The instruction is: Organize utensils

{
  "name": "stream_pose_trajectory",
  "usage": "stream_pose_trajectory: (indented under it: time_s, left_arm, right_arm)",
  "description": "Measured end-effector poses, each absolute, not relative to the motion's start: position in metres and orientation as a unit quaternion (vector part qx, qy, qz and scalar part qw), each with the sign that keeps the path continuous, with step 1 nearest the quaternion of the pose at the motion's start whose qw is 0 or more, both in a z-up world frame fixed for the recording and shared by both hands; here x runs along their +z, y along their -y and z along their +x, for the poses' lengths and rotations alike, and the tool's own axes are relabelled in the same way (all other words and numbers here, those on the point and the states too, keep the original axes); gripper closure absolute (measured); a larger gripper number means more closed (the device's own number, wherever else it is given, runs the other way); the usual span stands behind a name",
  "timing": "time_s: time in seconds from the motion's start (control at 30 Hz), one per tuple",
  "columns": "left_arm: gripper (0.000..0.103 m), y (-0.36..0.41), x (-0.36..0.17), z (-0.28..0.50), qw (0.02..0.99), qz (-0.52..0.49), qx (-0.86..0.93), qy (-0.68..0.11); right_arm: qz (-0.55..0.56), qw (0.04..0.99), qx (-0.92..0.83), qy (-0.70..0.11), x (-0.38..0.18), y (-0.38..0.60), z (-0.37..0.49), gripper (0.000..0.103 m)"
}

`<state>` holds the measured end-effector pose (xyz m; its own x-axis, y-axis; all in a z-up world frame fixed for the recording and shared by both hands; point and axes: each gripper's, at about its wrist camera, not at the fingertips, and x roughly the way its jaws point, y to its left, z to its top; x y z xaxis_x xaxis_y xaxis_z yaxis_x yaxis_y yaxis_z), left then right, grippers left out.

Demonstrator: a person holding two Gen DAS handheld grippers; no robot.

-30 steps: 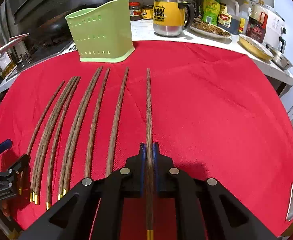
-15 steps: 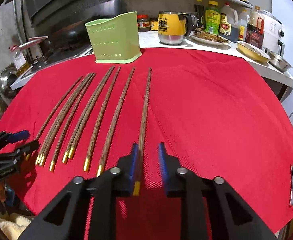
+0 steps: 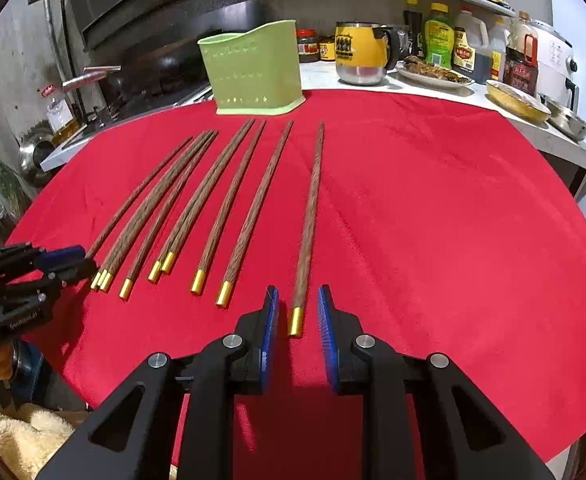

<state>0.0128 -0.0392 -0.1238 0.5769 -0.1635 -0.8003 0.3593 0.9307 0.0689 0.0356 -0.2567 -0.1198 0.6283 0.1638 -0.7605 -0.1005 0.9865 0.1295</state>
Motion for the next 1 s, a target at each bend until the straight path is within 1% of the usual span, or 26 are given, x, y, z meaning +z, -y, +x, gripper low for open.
stream_pose_trajectory:
  time_s: [0.13,0.2,0.27,0.37,0.43,0.47,0.5,0.53,0.6,0.73,0.77,0.83,0.97,1.0]
  left_arm:
    - [0.074,0.036,-0.124,0.009,0.883,0.108,-0.150,-0.432]
    - [0.069,0.034,-0.124,0.004,0.882,0.107,-0.158,-0.432]
    - [0.064,0.033,-0.124,-0.002,0.881,0.105,-0.169,-0.430]
    - [0.064,0.033,-0.124,-0.010,0.882,0.103,-0.177,-0.425]
    - [0.067,0.034,-0.124,-0.011,0.881,0.101,-0.184,-0.424]
    - [0.073,0.035,-0.124,-0.011,0.880,0.102,-0.187,-0.424]
    - [0.076,0.036,-0.124,-0.012,0.880,0.104,-0.189,-0.424]
    - [0.077,0.037,-0.124,-0.010,0.880,0.104,-0.189,-0.424]
    - [0.082,0.037,-0.124,-0.005,0.881,0.099,-0.176,-0.427]
    - [0.084,0.037,-0.123,0.003,0.882,0.098,-0.153,-0.434]
    - [0.086,0.039,-0.123,0.002,0.882,0.105,-0.149,-0.434]
    - [0.086,0.043,-0.123,0.001,0.882,0.122,-0.142,-0.432]
    - [0.086,0.040,-0.122,0.004,0.882,0.119,-0.133,-0.437]
    - [0.086,0.038,-0.122,0.004,0.882,0.116,-0.133,-0.437]
  right_arm:
    - [0.013,0.906,0.060,-0.418,-0.120,0.250,0.034,0.080]
    - [-0.014,0.909,0.055,-0.414,-0.120,0.243,0.028,0.080]
    - [-0.014,0.909,0.059,-0.413,-0.120,0.242,0.022,0.080]
    - [-0.006,0.908,0.060,-0.414,-0.120,0.245,0.016,0.080]
    - [-0.001,0.909,0.058,-0.413,-0.120,0.247,0.015,0.080]
    - [-0.002,0.909,0.057,-0.413,-0.120,0.247,0.015,0.080]
    - [-0.002,0.909,0.057,-0.412,-0.120,0.246,0.015,0.080]
    - [-0.001,0.910,0.056,-0.411,-0.120,0.246,0.016,0.080]
    - [0.000,0.911,0.057,-0.409,-0.120,0.245,0.016,0.080]
    - [0.004,0.912,0.061,-0.405,-0.121,0.246,0.015,0.080]
    - [0.004,0.913,0.062,-0.403,-0.121,0.247,0.014,0.080]
    - [0.004,0.914,0.063,-0.400,-0.122,0.247,0.014,0.080]
    - [0.008,0.918,0.062,-0.392,-0.122,0.249,0.014,0.080]
    - [0.009,0.919,0.057,-0.389,-0.123,0.250,0.014,0.083]
